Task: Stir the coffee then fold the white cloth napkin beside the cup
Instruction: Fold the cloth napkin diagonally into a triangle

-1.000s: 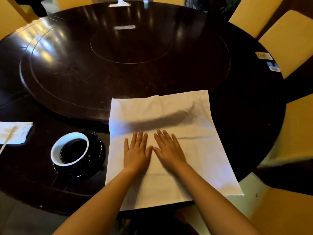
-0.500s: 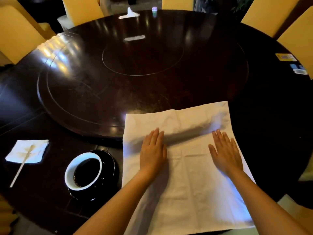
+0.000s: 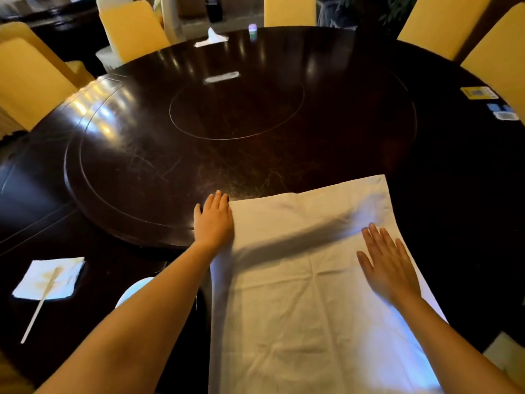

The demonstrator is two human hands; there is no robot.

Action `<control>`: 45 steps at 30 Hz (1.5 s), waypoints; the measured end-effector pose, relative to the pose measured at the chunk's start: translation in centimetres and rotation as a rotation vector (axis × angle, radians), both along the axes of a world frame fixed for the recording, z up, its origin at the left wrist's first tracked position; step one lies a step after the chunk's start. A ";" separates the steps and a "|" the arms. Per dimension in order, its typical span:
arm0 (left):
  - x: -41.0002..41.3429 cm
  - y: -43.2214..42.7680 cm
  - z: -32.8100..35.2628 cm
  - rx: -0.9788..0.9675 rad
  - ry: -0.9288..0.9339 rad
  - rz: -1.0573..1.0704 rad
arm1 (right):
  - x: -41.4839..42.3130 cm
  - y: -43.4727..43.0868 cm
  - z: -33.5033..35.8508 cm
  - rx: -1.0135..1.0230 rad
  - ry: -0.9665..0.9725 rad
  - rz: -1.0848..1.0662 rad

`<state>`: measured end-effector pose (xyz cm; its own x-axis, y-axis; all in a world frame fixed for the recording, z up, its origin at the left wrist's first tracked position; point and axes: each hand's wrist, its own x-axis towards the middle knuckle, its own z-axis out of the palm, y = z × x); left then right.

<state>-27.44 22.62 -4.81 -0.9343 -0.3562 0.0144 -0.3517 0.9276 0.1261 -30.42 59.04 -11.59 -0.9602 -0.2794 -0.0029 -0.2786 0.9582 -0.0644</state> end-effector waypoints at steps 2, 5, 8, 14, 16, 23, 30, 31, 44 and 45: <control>0.2 -0.1 0.6 -0.121 0.029 -0.033 | 0.0 0.0 -0.1 0.002 -0.002 0.004; 0.4 0.0 1.4 -0.174 0.063 0.004 | 0.0 0.0 -0.1 -0.024 -0.016 0.012; 0.8 0.8 2.8 -0.002 0.140 0.057 | -0.8 0.1 0.6 -0.206 -0.106 0.008; 4.3 9.0 7.8 0.446 0.349 -0.093 | 3.9 -3.5 7.9 -1.034 -0.424 -0.117; 6.1 12.9 9.0 0.520 0.345 -0.197 | 6.0 -5.1 11.3 -1.165 -0.644 -0.112; 9.6 22.0 9.4 0.819 0.193 -0.323 | 9.3 -2.3 15.9 -1.208 -0.808 -0.179; 11.1 23.4 6.6 0.926 0.251 -0.190 | 11.5 4.4 14.0 -1.143 -0.740 -0.408; 11.4 22.9 5.6 0.835 0.303 -0.180 | 12.0 5.2 13.5 -1.134 -0.715 -0.425; 15.3 22.6 -4.0 0.196 -0.156 -0.398 | 15.8 12.9 3.8 -0.749 -0.358 -0.795; 15.4 22.6 -4.0 0.188 -0.156 -0.407 | 15.8 13.1 3.5 -0.820 -0.396 -0.827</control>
<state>-12.06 45.22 -8.84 -0.9844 0.0562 -0.1668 0.0075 0.9602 0.2792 -14.60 72.10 -8.05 -0.8218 0.3567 -0.4444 0.5690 0.4728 -0.6728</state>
